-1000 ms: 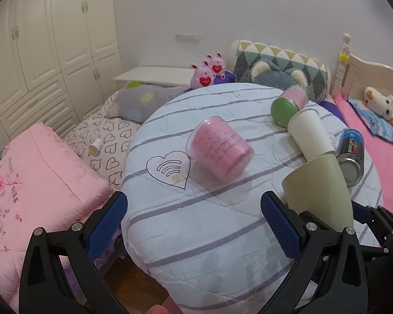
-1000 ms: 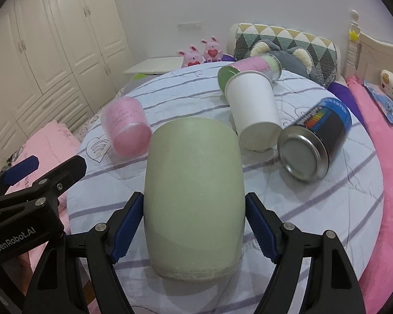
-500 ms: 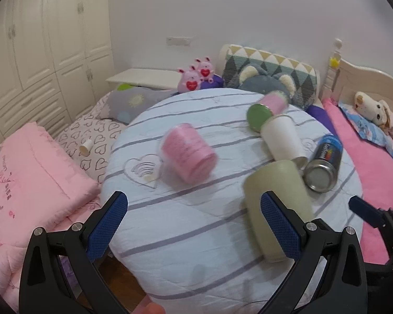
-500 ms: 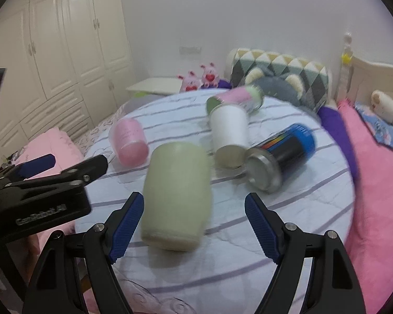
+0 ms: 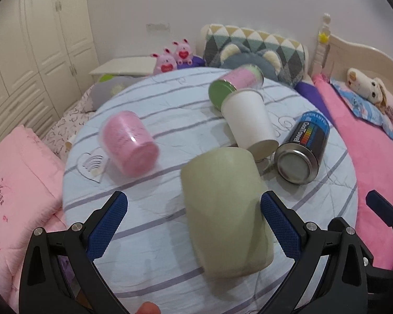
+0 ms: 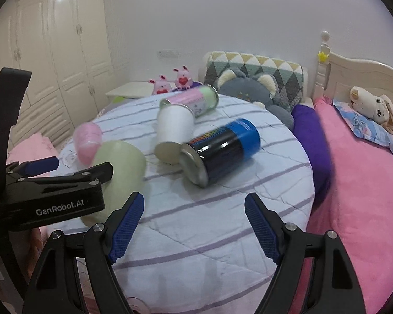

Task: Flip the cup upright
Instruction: 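Lift the green mug with the right tool and rotate it upright, then lower the upright green mug onto the table and open the right tool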

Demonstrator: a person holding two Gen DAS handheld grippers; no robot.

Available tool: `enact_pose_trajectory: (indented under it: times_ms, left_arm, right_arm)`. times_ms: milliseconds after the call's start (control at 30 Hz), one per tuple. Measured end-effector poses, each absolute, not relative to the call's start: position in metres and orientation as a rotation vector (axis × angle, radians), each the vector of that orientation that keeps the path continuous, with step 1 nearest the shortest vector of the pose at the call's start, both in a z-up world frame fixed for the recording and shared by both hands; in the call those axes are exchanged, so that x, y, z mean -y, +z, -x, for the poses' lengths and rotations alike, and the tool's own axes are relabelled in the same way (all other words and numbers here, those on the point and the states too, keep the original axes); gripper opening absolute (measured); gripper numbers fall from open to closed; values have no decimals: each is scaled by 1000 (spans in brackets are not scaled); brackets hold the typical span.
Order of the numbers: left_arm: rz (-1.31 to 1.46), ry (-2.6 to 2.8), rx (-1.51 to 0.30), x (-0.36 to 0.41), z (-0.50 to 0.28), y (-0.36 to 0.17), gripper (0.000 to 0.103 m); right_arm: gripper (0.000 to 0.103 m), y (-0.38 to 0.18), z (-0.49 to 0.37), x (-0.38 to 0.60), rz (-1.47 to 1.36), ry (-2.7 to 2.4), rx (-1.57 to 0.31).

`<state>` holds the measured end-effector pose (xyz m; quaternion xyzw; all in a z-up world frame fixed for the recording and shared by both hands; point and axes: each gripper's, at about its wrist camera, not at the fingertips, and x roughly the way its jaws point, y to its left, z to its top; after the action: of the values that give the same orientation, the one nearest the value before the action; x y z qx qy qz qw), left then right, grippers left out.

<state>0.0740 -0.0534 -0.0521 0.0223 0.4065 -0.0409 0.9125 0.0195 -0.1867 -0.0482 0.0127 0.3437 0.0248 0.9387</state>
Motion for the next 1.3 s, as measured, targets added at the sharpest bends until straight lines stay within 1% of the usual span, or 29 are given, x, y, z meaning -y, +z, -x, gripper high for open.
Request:
enact_pose_trajectory:
  times_ms: [567,633,700,833,967,1233,1300]
  left_arm:
    - [-1,-100,-958,74,-112,-77,102]
    - [9,-101,-958,74,-116,-78,99]
    - [-1,-102,-970,76,-120,-82,85]
    - [10,-122,-983,72,-122,-81,85]
    - [20,-135,-930,66,-114,-69,85]
    - [15,-103,-743,47,-97,-37,84]
    - [-1,-89,-725,45,-97,-35,83]
  right_arm:
    - [81,-63,-35,207,-50,72,-744]
    - [81,-64,-37,208,-51,75,-750]
    - [81,-65,-38,208,-51,79,-754]
    - [81,-66,-38,206,-51,84,-759]
    - [81,-65,-39,201,-50,95,-756]
    - [81,-60,-46,182,-42,140,-712]
    - [81,-60,-50,178,-38,140,-703]
